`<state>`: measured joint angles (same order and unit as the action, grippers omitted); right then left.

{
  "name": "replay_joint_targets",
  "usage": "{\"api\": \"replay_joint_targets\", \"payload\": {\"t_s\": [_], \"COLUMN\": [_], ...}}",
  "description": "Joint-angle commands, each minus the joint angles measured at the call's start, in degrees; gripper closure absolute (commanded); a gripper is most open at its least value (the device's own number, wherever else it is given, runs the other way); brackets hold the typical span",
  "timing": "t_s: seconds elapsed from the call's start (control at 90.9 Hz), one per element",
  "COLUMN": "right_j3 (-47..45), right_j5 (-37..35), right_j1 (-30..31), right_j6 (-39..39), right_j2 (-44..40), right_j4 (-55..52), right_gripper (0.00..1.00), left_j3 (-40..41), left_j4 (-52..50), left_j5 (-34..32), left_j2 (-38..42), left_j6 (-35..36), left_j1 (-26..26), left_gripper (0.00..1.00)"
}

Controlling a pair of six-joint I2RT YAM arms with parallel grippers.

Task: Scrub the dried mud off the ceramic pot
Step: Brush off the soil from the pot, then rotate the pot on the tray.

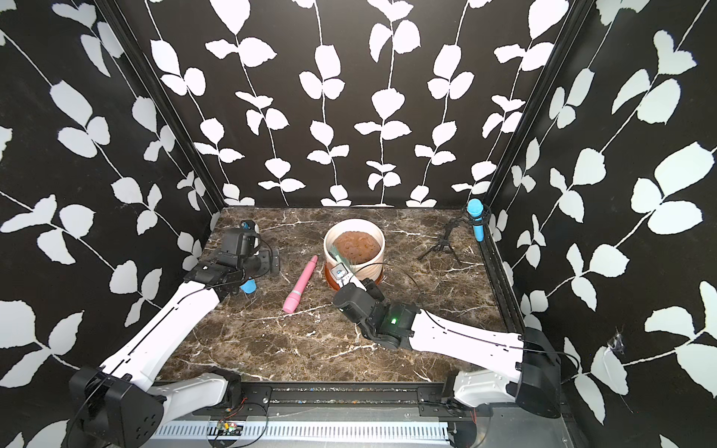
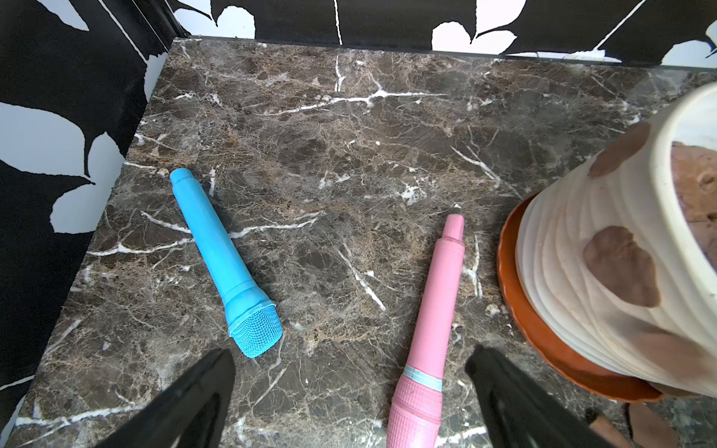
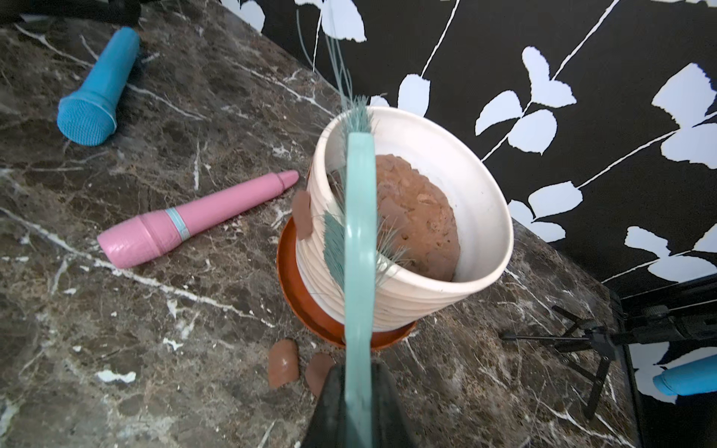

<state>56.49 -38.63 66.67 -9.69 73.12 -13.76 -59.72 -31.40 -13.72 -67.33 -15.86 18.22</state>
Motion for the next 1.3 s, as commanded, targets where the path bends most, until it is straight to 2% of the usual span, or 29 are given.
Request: {"api": "replay_joint_targets", "payload": {"t_s": [0.0,0.11,0.187,0.308,0.374,0.44,0.528,0.594,0.627,0.671,0.715,0.792,0.847,0.946,1.155,1.287], "right_j3": [-0.4,0.9,2.9,4.9,6.0,7.1,8.8,9.9,10.9,13.5,16.7,21.4,23.5,24.4,24.7,25.1], "right_j5": [-3.2,-1.5,3.0,12.8,14.2,10.8,7.1,9.0,12.4,17.7,19.8,22.6,24.6,27.4,26.7,25.9], "right_j1": [-0.3,-0.3,-0.3,-0.3,-0.3,-0.7,-3.1,-6.3,-8.5,-12.5,-16.8,-22.7,-25.0,-26.1,-26.3,-26.4], "right_j6": [3.6,7.4,7.9,5.6,3.9,1.4,-2.4,-4.1,-3.7,-2.6,-2.8,-0.8,0.3,0.0,-0.5,-0.5], "right_j2": [0.2,1.7,2.0,-2.5,-6.4,-10.6,-15.8,-19.1,-20.3,-20.7,-20.4,-19.8,-19.5,-19.5,-21.0,-22.2], "right_j4": [12.5,14.8,11.7,3.1,-2.2,-7.4,-14.2,-17.9,-20.2,-24.9,-31.1,-38.9,-41.9,-43.9,-48.7,-50.3], "right_gripper": [1.00,1.00,1.00,1.00,1.00,1.00,1.00,1.00,1.00,1.00,1.00,1.00,1.00,1.00,1.00,1.00], "left_j3": [0.8,0.9,0.8,0.8,1.4,3.8,6.3,5.0,3.6,0.6,-2.9,-8.5,-12.0,-20.3,-37.7,-42.8], "left_j4": [0.8,0.8,1.0,2.5,5.6,12.1,21.2,23.6,21.4,16.5,11.9,7.4,5.3,-4.2,-21.5,-27.1], "left_j5": [0.8,0.6,1.1,8.5,19.5,32.4,48.8,62.5,66.0,63.9,60.0,58.8,56.9,51.9,53.9,49.0], "left_j2": [0.7,0.8,0.9,2.1,3.9,6.3,8.1,7.1,6.1,4.4,2.2,-3.8,-8.4,-17.2,-32.8,-38.5], "left_j6": [0.3,0.4,0.9,5.3,9.9,13.9,15.2,20.0,25.5,33.4,39.7,46.7,49.7,58.4,60.5,59.5], "left_j1": [-0.3,-0.2,-0.3,-0.3,-0.3,-0.3,0.1,2.4,4.8,8.6,11.7,14.0,14.5,16.0,16.1,16.4], "left_gripper": [0.02,0.02,0.02,0.02,0.02,0.02,0.05,0.06,0.03,0.02,0.03,0.13,0.22,0.25,0.26,0.34]}}
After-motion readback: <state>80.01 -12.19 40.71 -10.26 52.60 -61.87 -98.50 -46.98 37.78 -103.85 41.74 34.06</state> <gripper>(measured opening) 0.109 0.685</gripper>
